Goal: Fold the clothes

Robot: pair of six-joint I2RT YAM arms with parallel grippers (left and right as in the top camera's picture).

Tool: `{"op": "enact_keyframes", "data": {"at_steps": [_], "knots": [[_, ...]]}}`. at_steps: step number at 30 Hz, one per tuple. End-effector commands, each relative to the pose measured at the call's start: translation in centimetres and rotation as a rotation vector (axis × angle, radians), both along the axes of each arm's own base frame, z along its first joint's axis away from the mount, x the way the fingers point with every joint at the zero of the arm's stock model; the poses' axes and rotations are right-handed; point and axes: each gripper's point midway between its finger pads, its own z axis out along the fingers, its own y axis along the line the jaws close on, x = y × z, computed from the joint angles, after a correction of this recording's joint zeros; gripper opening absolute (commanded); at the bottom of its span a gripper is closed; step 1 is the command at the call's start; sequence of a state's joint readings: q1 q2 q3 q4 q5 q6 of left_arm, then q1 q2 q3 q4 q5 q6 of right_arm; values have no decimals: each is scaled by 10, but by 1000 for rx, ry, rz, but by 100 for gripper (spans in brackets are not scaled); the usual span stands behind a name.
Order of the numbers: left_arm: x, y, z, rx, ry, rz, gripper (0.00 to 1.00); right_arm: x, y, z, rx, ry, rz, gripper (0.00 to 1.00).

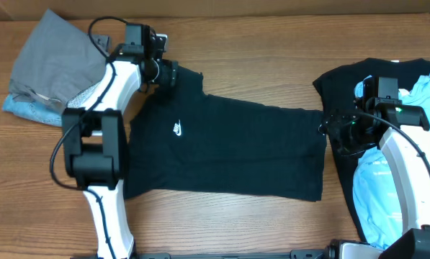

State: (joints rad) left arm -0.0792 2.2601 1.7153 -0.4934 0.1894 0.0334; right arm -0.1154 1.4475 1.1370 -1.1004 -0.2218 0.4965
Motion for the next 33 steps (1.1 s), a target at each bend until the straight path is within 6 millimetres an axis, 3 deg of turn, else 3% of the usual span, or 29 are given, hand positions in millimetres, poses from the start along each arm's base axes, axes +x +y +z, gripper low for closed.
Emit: {"op": "enact_keyframes", "data": {"at_steps": [1, 5, 6, 10, 13, 14, 17, 20, 25, 28, 33], "knots": [[13, -16, -12, -14, -26, -34, 83, 4, 1, 13, 0, -44, 10, 69], [18, -27, -25, -10, -41, -51, 83, 4, 1, 13, -3, -44, 10, 70], [19, -30, -28, -11, -44, -57, 79, 5, 0, 13, -8, -44, 9, 70], [18, -42, -32, -12, -49, -77, 47, 6, -6, 12, -40, -51, 9, 70], [15, -45, -34, -11, -38, -82, 7, 12, -10, 13, -69, -75, 13, 73], [14, -44, -35, -9, -29, -82, 4, 14, -12, 13, -79, -84, 10, 73], [8, -40, -35, -9, 1, -70, 4, 25, -15, 16, -97, -129, 13, 73], [6, -32, -23, -13, 13, -48, 4, 40, -19, 17, -118, -179, 5, 73], [-1, -14, 30, -8, -15, -16, 4, 65, -22, 3, -121, -213, 4, 67], [-6, -4, 70, 12, -56, 6, 4, 82, -24, -17, -122, -209, 4, 65], [-18, -4, 116, 12, -107, 6, 4, 102, -26, -52, -123, -194, 27, 64]]}}
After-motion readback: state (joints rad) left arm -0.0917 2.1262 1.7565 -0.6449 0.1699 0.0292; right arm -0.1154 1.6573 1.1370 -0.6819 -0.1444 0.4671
